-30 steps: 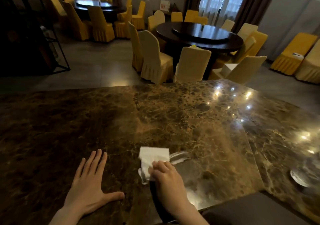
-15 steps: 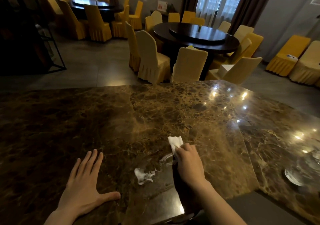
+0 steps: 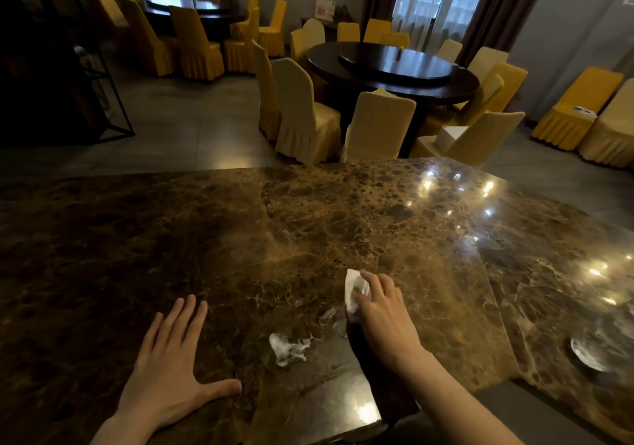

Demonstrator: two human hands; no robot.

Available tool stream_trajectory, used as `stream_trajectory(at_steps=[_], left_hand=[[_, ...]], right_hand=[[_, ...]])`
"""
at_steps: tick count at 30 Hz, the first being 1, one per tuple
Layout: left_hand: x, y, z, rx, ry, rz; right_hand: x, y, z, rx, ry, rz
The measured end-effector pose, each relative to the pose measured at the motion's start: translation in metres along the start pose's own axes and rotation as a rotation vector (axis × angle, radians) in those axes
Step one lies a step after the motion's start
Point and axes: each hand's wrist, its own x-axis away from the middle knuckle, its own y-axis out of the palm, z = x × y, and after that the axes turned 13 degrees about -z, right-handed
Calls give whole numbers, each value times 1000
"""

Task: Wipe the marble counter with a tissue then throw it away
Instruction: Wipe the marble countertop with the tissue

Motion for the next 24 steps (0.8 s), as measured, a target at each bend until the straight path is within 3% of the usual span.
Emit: stream_trajectory(at_steps=[4, 7, 9, 14, 16, 18, 22, 24], left_hand=[[-2, 1, 0, 3, 2, 15], [-1, 1, 0, 9, 7, 17], [-1, 1, 0, 14, 4, 21], [0, 0, 1, 13, 13, 17], [-1, 0, 1, 26, 19, 29], [0, 0, 1, 26, 21, 22], [-2, 1, 0, 11, 19, 28], [-1, 1, 0, 12, 20, 32]], right_hand=[[5, 9, -32, -197, -77, 36], [23, 22, -75, -261, -323, -9], [29, 20, -73, -279, -381, -31], [24, -4, -1, -285, 57, 103], [22, -1, -6, -239, 105, 95], [28, 12, -35, -269, 30, 58], [51, 26, -70, -281, -304, 19], [46, 17, -47, -276, -280, 37]])
